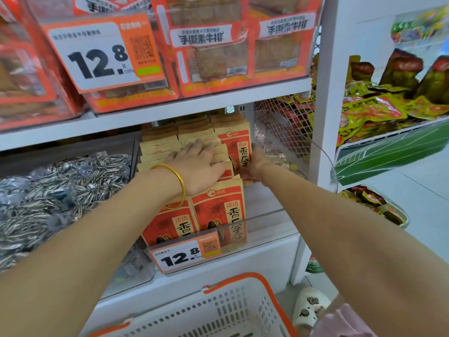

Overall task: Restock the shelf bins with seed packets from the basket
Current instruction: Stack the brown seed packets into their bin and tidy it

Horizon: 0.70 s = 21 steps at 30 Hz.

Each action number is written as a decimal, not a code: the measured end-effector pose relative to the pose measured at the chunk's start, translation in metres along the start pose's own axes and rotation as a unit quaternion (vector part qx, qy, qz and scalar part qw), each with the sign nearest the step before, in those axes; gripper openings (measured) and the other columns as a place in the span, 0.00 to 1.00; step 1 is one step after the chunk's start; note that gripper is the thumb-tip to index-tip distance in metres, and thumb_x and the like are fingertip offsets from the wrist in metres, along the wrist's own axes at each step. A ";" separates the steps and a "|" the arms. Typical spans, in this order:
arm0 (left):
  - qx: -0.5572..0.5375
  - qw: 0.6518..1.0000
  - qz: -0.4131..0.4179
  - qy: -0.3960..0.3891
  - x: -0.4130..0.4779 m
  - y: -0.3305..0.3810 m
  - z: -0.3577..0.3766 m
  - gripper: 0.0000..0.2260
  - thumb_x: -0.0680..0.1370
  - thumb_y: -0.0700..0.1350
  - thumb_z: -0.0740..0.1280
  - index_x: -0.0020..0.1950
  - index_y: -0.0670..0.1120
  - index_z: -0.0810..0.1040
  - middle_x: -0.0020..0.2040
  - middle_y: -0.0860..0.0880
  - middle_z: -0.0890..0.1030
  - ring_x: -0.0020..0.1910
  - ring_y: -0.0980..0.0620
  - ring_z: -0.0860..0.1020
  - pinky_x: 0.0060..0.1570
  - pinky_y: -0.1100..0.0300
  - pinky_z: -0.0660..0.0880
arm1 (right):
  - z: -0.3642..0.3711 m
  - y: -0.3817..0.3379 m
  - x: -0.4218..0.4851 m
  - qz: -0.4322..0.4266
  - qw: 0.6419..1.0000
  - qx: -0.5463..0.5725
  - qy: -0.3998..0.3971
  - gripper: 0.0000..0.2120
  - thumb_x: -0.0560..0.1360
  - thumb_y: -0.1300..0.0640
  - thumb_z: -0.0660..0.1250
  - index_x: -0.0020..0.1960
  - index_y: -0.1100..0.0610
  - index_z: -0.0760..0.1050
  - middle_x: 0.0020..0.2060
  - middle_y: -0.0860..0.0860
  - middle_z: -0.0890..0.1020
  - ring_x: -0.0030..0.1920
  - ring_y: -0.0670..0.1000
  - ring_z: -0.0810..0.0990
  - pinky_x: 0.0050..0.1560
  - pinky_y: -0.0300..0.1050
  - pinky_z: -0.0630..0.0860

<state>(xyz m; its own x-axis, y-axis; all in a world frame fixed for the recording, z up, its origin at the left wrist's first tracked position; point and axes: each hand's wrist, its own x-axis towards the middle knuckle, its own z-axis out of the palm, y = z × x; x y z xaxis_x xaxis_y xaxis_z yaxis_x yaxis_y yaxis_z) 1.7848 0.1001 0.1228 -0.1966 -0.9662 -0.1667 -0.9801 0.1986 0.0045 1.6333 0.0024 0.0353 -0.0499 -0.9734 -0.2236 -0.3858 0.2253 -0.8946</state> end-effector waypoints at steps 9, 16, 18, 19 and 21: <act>-0.089 0.991 0.043 0.087 -0.002 -0.007 -0.001 0.29 0.79 0.60 0.47 0.76 0.47 0.56 0.77 0.46 0.56 0.75 0.47 0.55 0.74 0.51 0.53 | -0.017 -0.007 -0.042 -0.019 0.999 0.007 0.048 0.41 0.71 0.60 0.73 0.75 0.58 0.52 0.68 0.57 0.68 0.63 0.55 0.70 0.60 0.51 0.71; -0.188 0.910 0.218 0.299 -0.144 -0.012 0.055 0.17 0.78 0.51 0.56 0.64 0.50 0.74 0.65 0.55 0.72 0.65 0.61 0.65 0.63 0.73 0.56 | -0.003 0.028 -0.232 -0.250 0.963 0.079 0.067 0.14 0.74 0.64 0.67 0.55 0.49 0.73 0.46 0.43 0.78 0.44 0.43 0.79 0.43 0.42 0.78; -0.178 0.931 0.216 0.234 -0.170 -0.026 0.101 0.15 0.78 0.50 0.56 0.59 0.50 0.77 0.62 0.55 0.75 0.62 0.58 0.69 0.61 0.71 0.61 | 0.030 0.048 -0.250 -0.231 0.972 0.000 -0.041 0.13 0.74 0.63 0.67 0.53 0.48 0.73 0.47 0.44 0.78 0.44 0.44 0.79 0.40 0.35 0.76; -0.165 0.946 0.208 0.185 -0.177 -0.035 0.125 0.15 0.77 0.49 0.57 0.57 0.49 0.78 0.60 0.53 0.77 0.60 0.55 0.72 0.59 0.67 0.66 | 0.050 0.058 -0.250 -0.207 0.970 -0.061 -0.109 0.12 0.75 0.62 0.67 0.55 0.49 0.73 0.49 0.46 0.78 0.44 0.44 0.78 0.41 0.32 0.74; -0.139 0.971 0.180 0.070 -0.180 -0.057 0.171 0.16 0.75 0.49 0.55 0.53 0.47 0.80 0.56 0.50 0.80 0.55 0.50 0.77 0.53 0.55 0.76 | 0.095 0.087 -0.237 -0.147 0.944 -0.183 -0.232 0.13 0.76 0.59 0.66 0.60 0.54 0.73 0.52 0.50 0.78 0.46 0.46 0.76 0.42 0.32 0.71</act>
<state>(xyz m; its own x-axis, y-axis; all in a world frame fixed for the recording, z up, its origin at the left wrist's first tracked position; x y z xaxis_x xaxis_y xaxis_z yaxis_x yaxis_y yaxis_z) 1.8812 0.2908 -0.0156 -0.5107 -0.8592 0.0308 -0.8131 0.4943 0.3074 1.6991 0.2565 -0.0262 0.4850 -0.8492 -0.2089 -0.6177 -0.1636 -0.7692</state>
